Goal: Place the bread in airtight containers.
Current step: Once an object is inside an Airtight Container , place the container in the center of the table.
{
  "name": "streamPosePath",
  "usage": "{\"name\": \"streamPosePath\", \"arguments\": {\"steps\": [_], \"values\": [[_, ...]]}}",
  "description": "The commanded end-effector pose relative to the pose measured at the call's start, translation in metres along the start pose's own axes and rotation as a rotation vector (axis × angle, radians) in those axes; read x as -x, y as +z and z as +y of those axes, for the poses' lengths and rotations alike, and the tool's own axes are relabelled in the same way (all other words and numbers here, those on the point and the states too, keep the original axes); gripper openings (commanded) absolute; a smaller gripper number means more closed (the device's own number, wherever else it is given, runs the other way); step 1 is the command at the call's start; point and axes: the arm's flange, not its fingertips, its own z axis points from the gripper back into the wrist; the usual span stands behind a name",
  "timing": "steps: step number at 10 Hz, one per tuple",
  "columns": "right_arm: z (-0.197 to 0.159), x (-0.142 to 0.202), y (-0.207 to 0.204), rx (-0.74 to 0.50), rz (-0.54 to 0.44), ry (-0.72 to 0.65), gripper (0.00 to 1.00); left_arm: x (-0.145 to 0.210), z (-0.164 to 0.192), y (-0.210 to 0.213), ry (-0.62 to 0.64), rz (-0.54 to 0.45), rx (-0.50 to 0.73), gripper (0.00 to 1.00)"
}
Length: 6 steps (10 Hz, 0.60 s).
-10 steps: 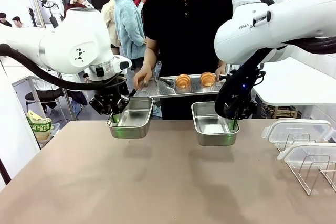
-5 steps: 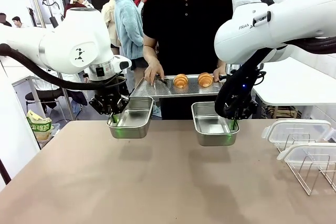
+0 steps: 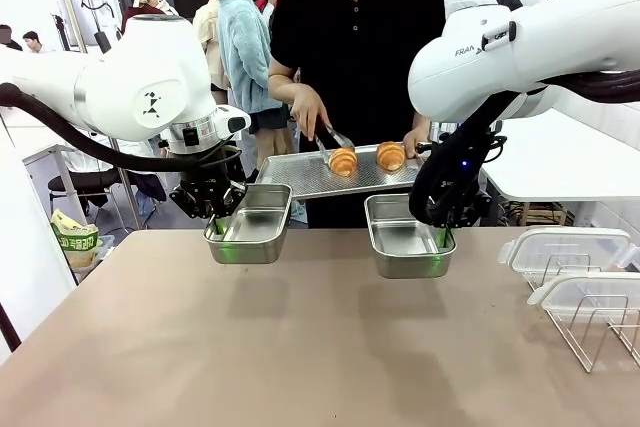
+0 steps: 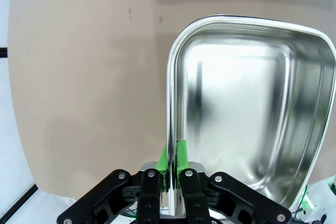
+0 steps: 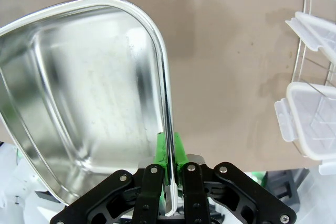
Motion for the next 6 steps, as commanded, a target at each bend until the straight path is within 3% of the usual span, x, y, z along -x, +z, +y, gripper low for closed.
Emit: {"name": "streamPosePath", "arguments": {"steps": [1, 6], "values": [[-0.0012, 0.0003, 0.0020, 0.003, -0.005, 0.003, 0.00, -0.0023, 0.0006, 0.0046, 0.002, -0.005, 0.004, 0.00], [-0.0012, 0.0003, 0.0020, 0.003, -0.005, 0.003, 0.00, -0.0023, 0.0006, 0.0046, 0.002, -0.005, 0.004, 0.00]]}}
